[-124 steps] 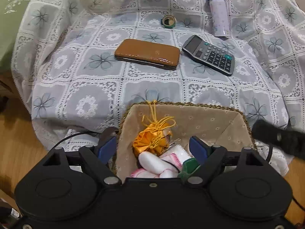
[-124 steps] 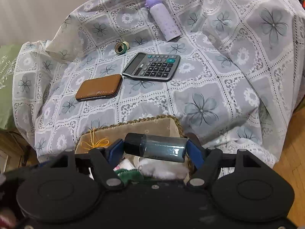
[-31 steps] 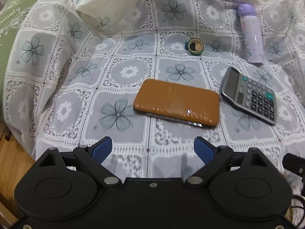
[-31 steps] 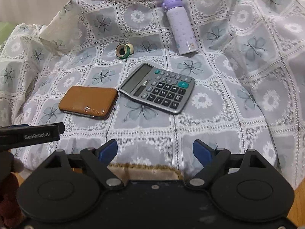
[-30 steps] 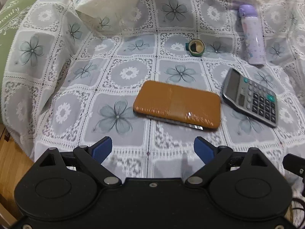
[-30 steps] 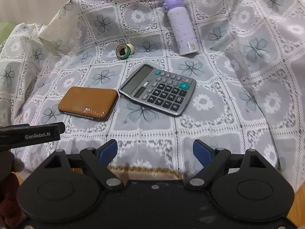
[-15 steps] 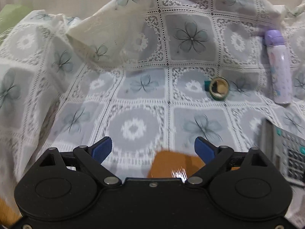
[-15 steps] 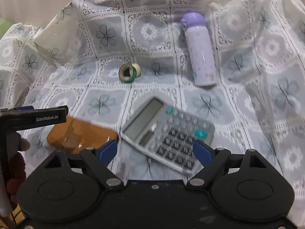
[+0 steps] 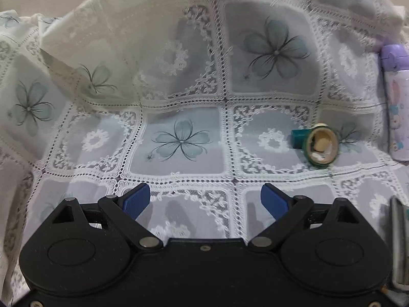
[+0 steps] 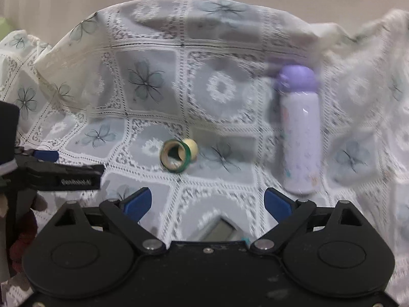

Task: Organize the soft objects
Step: 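Grasp the green tape roll with the right tool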

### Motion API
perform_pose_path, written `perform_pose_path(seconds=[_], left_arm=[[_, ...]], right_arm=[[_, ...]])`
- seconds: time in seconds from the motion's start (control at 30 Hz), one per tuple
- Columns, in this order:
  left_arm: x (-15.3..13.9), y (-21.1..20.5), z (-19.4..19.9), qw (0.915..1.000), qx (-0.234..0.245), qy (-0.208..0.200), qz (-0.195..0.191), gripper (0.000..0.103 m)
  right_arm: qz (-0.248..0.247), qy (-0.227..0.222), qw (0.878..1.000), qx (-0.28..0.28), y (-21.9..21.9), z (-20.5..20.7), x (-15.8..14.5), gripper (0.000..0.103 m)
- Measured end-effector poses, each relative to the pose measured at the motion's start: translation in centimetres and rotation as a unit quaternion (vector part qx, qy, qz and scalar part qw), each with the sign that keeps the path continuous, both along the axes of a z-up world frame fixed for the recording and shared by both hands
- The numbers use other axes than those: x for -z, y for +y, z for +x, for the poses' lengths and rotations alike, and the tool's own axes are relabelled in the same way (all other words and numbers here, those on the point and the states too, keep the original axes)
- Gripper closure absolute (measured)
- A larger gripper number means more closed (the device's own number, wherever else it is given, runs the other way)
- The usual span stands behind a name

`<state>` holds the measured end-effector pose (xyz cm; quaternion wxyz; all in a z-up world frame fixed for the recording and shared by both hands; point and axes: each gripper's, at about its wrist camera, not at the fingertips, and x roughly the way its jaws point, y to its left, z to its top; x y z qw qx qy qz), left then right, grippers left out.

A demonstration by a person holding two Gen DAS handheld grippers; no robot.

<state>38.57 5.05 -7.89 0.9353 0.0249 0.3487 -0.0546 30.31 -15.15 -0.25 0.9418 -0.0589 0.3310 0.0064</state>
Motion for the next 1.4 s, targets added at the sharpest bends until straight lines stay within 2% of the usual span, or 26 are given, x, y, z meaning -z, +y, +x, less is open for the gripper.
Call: perform_pose_path(seconds=[0.13,0.23,0.33,0.43,0.67,0.83,0.93,1.1,1.4], left_arm=[[1.2,0.3,1.8,0.9999,0.006,0.011,0.001,0.012],[1.8,0.8,2.7,0.9995,0.016,0.024,-0.012,0.013],[1.9,1.4,3.1,0.9995,-0.001,0.030,-0.010,0.013],[2.0,1.9,3.1,0.9991,0.004,0.035,-0.025,0.013],[2.4,1.3,2.7,0.9993,0.022,0.028,0.007,0.012],[2.7,1.2,2.7,0.9991,0.032,0.026,0.012,0.005],[2.9,1.1,2.9,0.9988,0.039,0.028,0.011,0.004],[3.0,1.0,3.0,0.9987,0.040,0.027,0.018,0.004],[3.1,0.9,3.0,0.9986,0.040,0.028,0.023,0.003]], right_arm=[[0.018,0.047,0.998,-0.022,1.0,3.9,1.0,0.022],[0.014,0.061,0.998,-0.017,1.8,6.1,2.0,0.022],[0.005,0.067,0.998,-0.010,2.7,8.2,2.9,0.022],[0.005,0.077,0.997,0.000,3.4,10.4,3.8,0.022],[0.010,0.101,0.994,0.040,4.8,14.5,5.8,0.022],[0.009,0.105,0.993,0.053,5.0,15.7,6.6,0.024],[0.013,0.110,0.992,0.051,4.7,15.9,6.9,0.038],[0.048,0.126,0.990,0.039,3.0,15.6,6.9,0.059],[0.074,0.149,0.985,0.048,-1.4,13.4,6.0,0.058]])
